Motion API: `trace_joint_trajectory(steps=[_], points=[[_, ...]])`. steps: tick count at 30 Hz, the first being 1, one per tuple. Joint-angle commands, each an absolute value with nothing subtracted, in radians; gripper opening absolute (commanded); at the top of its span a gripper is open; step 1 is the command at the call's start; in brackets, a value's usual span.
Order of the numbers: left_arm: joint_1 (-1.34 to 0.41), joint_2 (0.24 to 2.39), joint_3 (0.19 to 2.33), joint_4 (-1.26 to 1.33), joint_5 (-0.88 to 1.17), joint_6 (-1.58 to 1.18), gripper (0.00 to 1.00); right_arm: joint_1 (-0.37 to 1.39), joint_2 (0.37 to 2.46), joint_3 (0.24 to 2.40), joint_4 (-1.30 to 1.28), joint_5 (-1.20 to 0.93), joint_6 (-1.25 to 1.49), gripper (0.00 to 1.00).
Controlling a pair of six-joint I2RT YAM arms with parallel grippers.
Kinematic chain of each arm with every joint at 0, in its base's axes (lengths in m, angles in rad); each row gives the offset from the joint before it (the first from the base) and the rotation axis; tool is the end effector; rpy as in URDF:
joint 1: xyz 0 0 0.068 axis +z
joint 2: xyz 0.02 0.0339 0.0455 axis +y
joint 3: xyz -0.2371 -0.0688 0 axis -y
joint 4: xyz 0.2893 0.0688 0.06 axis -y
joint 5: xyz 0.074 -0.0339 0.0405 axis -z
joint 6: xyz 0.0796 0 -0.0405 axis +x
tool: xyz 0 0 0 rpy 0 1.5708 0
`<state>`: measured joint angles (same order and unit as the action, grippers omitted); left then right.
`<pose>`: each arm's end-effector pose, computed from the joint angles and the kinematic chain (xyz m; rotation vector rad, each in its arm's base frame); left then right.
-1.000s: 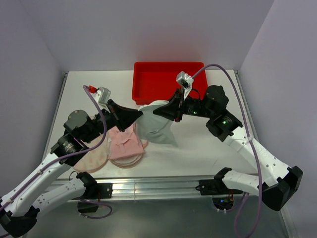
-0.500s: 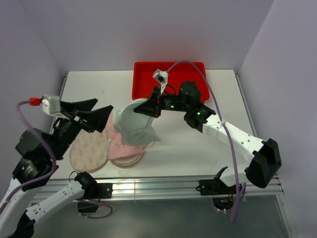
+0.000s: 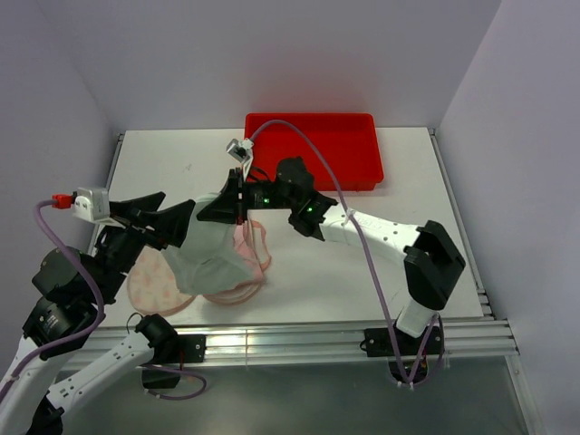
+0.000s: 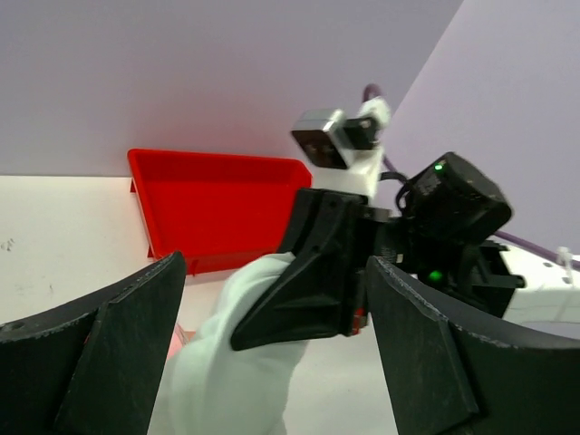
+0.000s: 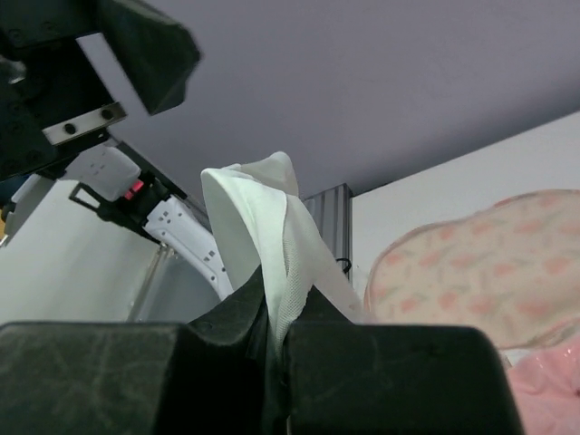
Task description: Place the bra in the laundry bag and zip it closed
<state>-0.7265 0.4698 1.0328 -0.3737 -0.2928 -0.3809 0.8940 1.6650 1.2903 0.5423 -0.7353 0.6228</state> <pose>0.1414 -0.0949 0.4542 -0.0053 1.4276 -0.7178 0.2494 0.3957 0.3217 -0.9120 1.4442 1.6996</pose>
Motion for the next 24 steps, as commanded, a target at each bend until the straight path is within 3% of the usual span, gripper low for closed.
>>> trace_joint_trajectory(steps=[1, 12, 24], points=[[-0.729, 0.449, 1.014, -0.359, -0.311, -0.357, 0.87, 0.89, 1.736, 1.351, 0.675, -0.747, 0.704, 0.0], [-0.73, 0.465, 0.957, -0.333, -0.319, -0.353, 0.87, 0.836, 2.003, 1.427, 0.707, -0.727, 0.755, 0.0], [-0.729, 0.529, 0.914, -0.298, -0.282, -0.39, 0.83, 0.759, 2.16, 1.483, 0.62, -0.713, 0.752, 0.0]])
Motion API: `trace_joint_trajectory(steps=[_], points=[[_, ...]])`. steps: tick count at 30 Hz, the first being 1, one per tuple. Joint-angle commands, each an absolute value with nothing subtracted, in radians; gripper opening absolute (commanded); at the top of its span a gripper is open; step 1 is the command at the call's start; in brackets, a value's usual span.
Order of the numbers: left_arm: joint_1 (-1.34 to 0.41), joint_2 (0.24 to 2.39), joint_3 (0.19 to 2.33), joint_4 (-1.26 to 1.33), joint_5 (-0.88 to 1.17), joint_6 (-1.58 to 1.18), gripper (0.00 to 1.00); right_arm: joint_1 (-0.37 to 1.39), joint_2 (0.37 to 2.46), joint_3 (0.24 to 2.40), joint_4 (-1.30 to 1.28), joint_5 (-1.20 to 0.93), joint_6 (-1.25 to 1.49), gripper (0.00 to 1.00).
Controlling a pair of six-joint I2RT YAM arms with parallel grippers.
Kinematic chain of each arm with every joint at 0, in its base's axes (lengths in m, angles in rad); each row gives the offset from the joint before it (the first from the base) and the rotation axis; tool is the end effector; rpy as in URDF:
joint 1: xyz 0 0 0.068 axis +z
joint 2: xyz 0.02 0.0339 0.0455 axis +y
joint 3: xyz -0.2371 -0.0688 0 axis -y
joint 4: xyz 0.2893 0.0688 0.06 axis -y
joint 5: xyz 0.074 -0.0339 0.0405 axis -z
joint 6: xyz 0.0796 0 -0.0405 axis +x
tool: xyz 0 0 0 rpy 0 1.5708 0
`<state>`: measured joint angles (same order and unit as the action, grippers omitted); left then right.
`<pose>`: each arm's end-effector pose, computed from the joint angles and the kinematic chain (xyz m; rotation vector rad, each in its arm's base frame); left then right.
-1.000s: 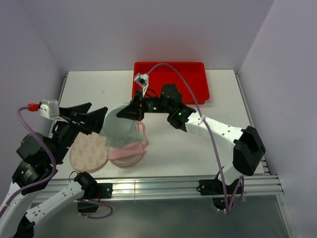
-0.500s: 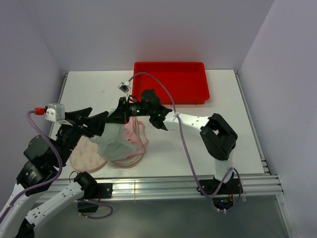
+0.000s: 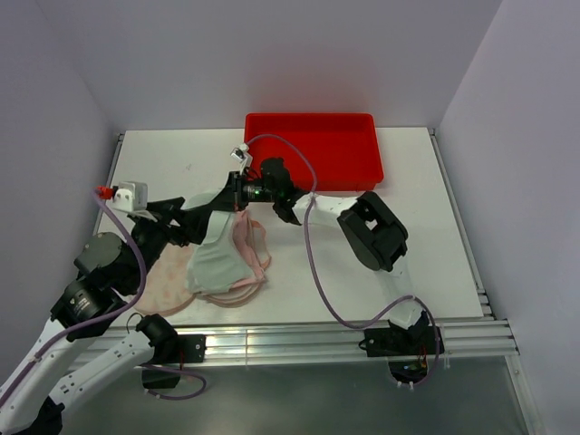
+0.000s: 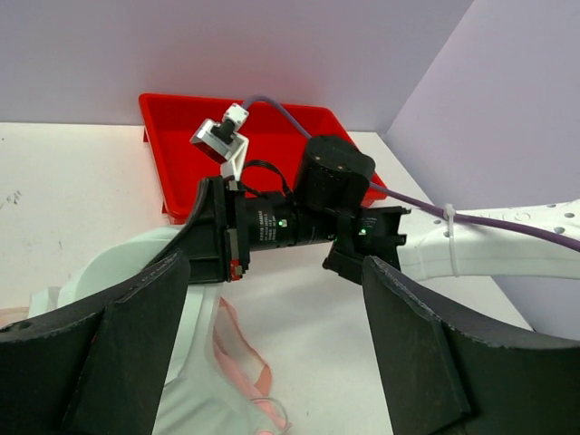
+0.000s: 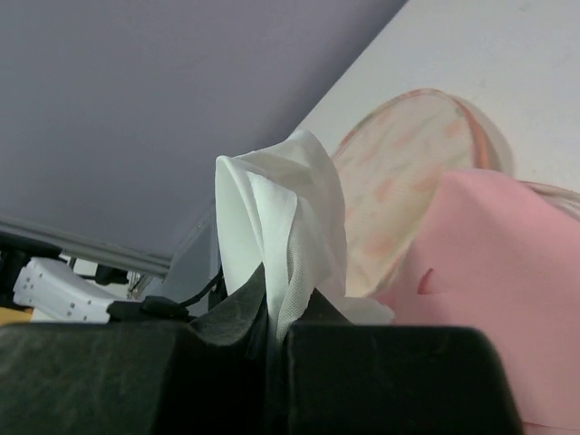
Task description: Place the bra in the laundry bag and zip it closed
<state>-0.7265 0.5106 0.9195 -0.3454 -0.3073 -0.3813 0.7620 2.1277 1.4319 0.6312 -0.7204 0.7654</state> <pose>0.1687 -0.1177 0.4090 0.0140 1.5460 -0.6541 0.3540 0.4104 0.1667 -0.6418 1.8276 1.6810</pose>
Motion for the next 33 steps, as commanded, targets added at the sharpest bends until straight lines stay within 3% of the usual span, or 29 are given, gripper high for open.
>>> trace_joint_trajectory(steps=[1, 5, 10, 13, 14, 16, 17, 20, 23, 28, 33], points=[[-0.729, 0.535, 0.911, -0.296, -0.281, -0.394, 0.83, 0.758, 2.17, 1.494, 0.608, -0.719, 0.749, 0.0], [-0.729, 0.557, 0.904, -0.291, -0.279, -0.414, 0.8, 0.746, 2.203, 1.493, 0.569, -0.681, 0.741, 0.02], [-0.729, 0.589, 0.891, -0.288, -0.285, -0.436, 0.77, 0.732, 2.221, 1.535, 0.477, -0.617, 0.667, 0.13], [-0.729, 0.61, 0.873, -0.273, -0.285, -0.445, 0.76, 0.727, 2.243, 1.609, 0.321, -0.565, 0.606, 0.3], [-0.729, 0.618, 0.87, -0.268, -0.285, -0.449, 0.75, 0.727, 2.244, 1.626, 0.29, -0.52, 0.591, 0.42], [-0.729, 0.64, 0.861, -0.259, -0.287, -0.46, 0.74, 0.724, 2.24, 1.66, 0.229, -0.483, 0.543, 0.54], [-0.729, 0.649, 0.859, -0.247, -0.285, -0.466, 0.73, 0.723, 2.226, 1.666, 0.212, -0.445, 0.517, 0.67], [-0.729, 0.683, 0.856, -0.23, -0.288, -0.482, 0.72, 0.716, 2.195, 1.692, 0.137, -0.399, 0.48, 0.85], [-0.726, 0.716, 0.859, -0.21, -0.305, -0.505, 0.7, 0.706, 2.136, 1.672, 0.098, -0.322, 0.437, 0.94], [-0.689, 0.794, 0.877, -0.183, -0.267, -0.523, 0.61, 0.664, 2.031, 1.524, 0.127, -0.281, 0.466, 0.96], [-0.531, 0.885, 0.887, -0.138, -0.074, -0.572, 0.56, 0.64, 1.885, 1.305, 0.195, -0.267, 0.535, 0.97]])
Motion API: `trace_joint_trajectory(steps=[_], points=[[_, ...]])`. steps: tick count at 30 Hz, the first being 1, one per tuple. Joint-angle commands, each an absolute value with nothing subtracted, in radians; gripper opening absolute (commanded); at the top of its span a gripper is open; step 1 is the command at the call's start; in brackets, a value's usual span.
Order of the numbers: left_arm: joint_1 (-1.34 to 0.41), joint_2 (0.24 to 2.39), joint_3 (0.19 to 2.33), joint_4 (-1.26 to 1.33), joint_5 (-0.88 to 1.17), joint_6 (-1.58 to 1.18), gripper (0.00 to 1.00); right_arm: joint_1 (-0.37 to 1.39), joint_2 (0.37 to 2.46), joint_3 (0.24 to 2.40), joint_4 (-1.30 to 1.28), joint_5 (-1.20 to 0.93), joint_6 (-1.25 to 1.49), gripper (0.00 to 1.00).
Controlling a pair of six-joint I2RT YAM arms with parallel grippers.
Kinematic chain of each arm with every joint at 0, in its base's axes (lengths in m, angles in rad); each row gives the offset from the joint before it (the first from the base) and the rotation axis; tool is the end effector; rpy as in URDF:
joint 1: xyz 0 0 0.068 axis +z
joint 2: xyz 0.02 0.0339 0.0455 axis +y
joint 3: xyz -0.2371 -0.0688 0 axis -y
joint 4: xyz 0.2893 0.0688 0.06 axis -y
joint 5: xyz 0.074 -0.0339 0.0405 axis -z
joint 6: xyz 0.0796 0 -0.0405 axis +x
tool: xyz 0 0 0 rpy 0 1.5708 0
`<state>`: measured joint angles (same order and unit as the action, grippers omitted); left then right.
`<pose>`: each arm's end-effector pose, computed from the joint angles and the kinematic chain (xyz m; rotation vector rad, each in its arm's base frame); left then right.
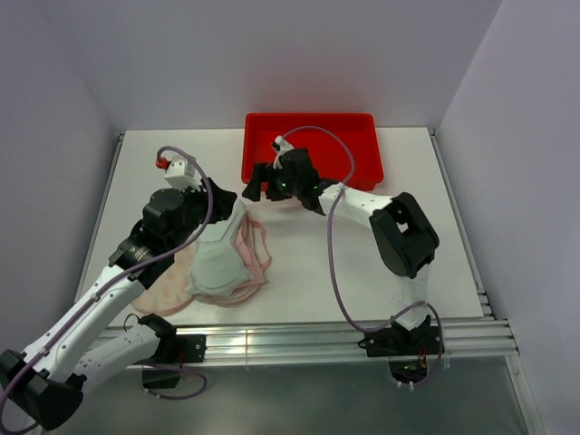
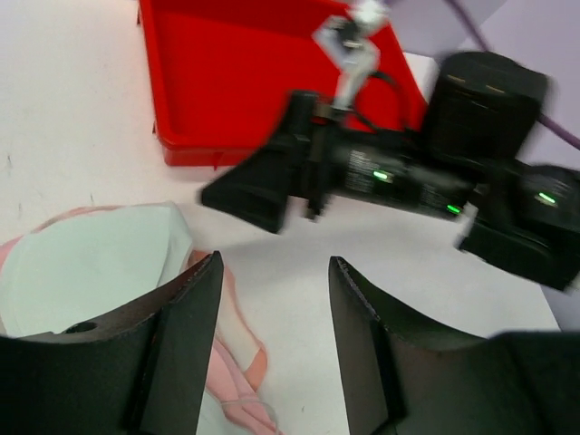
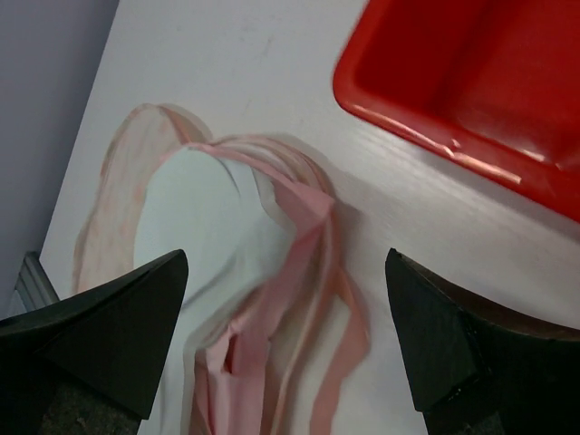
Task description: Place the bra in the laundry bag and zip it closed
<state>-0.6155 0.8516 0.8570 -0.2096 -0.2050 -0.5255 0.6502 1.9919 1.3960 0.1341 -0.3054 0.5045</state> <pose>0.2556 -0.1609 0.3226 -0.0700 1.8146 -0.6390 0.4028 0.3364 0.1504 -0.3626 2.1398 1.0089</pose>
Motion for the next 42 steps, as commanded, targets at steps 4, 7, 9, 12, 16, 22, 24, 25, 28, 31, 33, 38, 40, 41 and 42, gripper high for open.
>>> trace_joint_trajectory(steps=[4, 7, 9, 12, 16, 22, 24, 25, 28, 31, 33, 38, 40, 41, 42], points=[[-0.381, 0.923, 0.888, -0.208, -0.008, -0.607, 0.51, 0.653, 1.703, 1.076, 0.314, -0.256, 0.601, 0.94], [-0.244, 0.919, 0.85, -0.273, -0.009, -0.606, 0.48, 0.692, 1.579, 0.912, 0.344, -0.216, 0.617, 0.85], [-0.093, 0.91, 0.803, -0.334, 0.059, -0.607, 0.41, 0.712, 1.524, 0.803, 0.359, -0.221, 0.621, 0.81], [0.144, 0.914, 0.746, -0.385, 0.184, -0.583, 0.37, 0.739, 1.427, 0.691, 0.374, -0.232, 0.617, 0.75], [0.308, 0.979, 0.715, -0.442, 0.219, -0.534, 0.34, 0.741, 1.31, 0.66, 0.285, -0.224, 0.56, 0.7], [0.396, 1.083, 0.706, -0.442, 0.037, -0.482, 0.53, 0.739, 1.18, 0.631, 0.219, -0.18, 0.512, 0.69], [0.435, 1.156, 0.733, -0.449, 0.006, -0.477, 0.55, 0.735, 1.17, 0.627, 0.219, -0.192, 0.515, 0.69], [0.468, 1.187, 0.742, -0.452, 0.006, -0.476, 0.55, 0.732, 1.172, 0.627, 0.219, -0.196, 0.515, 0.69], [0.52, 1.316, 0.787, -0.459, 0.006, -0.454, 0.56, 0.718, 1.184, 0.624, 0.221, -0.212, 0.514, 0.69], [0.538, 1.4, 0.827, -0.457, 0.006, -0.434, 0.57, 0.687, 1.181, 0.62, 0.218, -0.235, 0.514, 0.69], [0.541, 1.404, 0.828, -0.443, -0.041, -0.428, 0.6, 0.68, 1.175, 0.615, 0.224, -0.238, 0.514, 0.69], [0.56, 1.472, 0.828, -0.414, -0.017, -0.414, 0.62, 0.68, 1.219, 0.621, 0.244, -0.271, 0.525, 0.69], [0.561, 1.529, 0.838, -0.419, 0.004, -0.407, 0.61, 0.678, 1.239, 0.623, 0.244, -0.268, 0.526, 0.7], [0.563, 1.542, 0.841, -0.413, 0.014, -0.403, 0.61, 0.68, 1.246, 0.623, 0.245, -0.256, 0.526, 0.7], [0.564, 1.554, 0.842, -0.416, 0.015, -0.402, 0.59, 0.68, 1.247, 0.62, 0.247, -0.249, 0.528, 0.7]])
